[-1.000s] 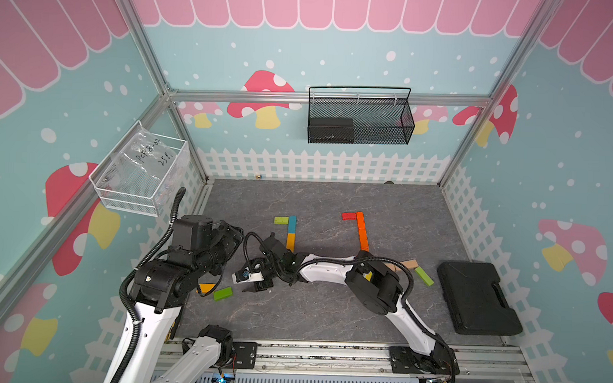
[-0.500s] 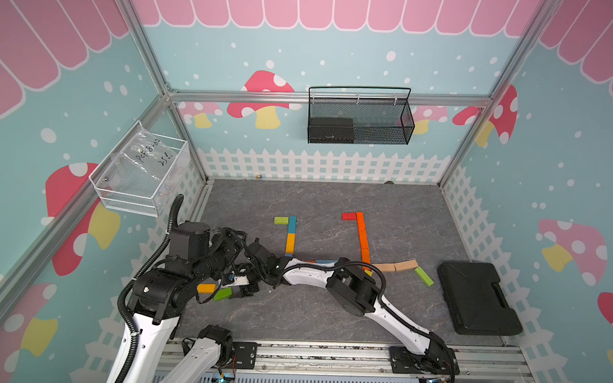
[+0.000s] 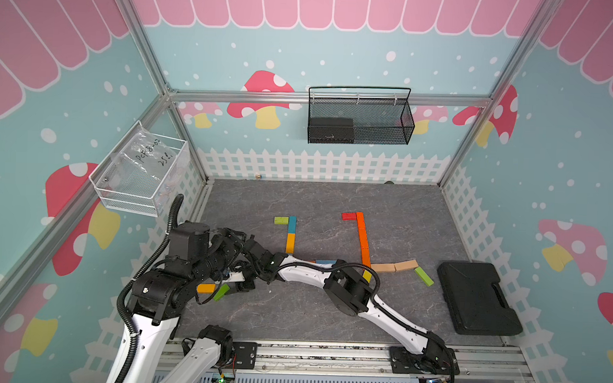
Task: Assemble a giraffe with building blocks
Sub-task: Pick up the building block from the center of the board.
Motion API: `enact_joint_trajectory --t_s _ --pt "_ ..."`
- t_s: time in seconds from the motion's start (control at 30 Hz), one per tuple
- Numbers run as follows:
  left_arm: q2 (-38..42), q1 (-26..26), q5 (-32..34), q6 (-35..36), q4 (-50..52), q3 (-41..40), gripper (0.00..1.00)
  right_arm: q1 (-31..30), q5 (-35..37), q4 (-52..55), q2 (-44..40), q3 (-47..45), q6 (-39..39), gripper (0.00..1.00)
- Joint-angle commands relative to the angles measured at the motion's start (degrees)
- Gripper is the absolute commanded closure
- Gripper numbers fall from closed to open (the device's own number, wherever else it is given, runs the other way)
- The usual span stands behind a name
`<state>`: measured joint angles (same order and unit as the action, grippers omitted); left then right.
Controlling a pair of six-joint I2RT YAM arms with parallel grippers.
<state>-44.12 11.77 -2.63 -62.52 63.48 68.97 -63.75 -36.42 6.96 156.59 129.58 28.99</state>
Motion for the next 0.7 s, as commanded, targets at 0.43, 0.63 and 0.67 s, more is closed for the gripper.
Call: enact_joint_trajectory --t_s 0.43,0.63,0.67 --pt "0.1 -0.7 3.6 2.6 2.5 2.8 0.17 0.1 2.0 6.6 -0.4 -7.5 0.8 0.56" --pt "-0.4 -1.4 3.3 2.8 2.5 3.0 0.17 -0.3 -0.9 0.9 -4.4 -11.8 0.3 0.28" --pt "-0.6 -1.5 3.2 2.9 2.5 3.1 0.17 -0.4 -0.8 0.3 -4.3 -11.4 0.0 0.26"
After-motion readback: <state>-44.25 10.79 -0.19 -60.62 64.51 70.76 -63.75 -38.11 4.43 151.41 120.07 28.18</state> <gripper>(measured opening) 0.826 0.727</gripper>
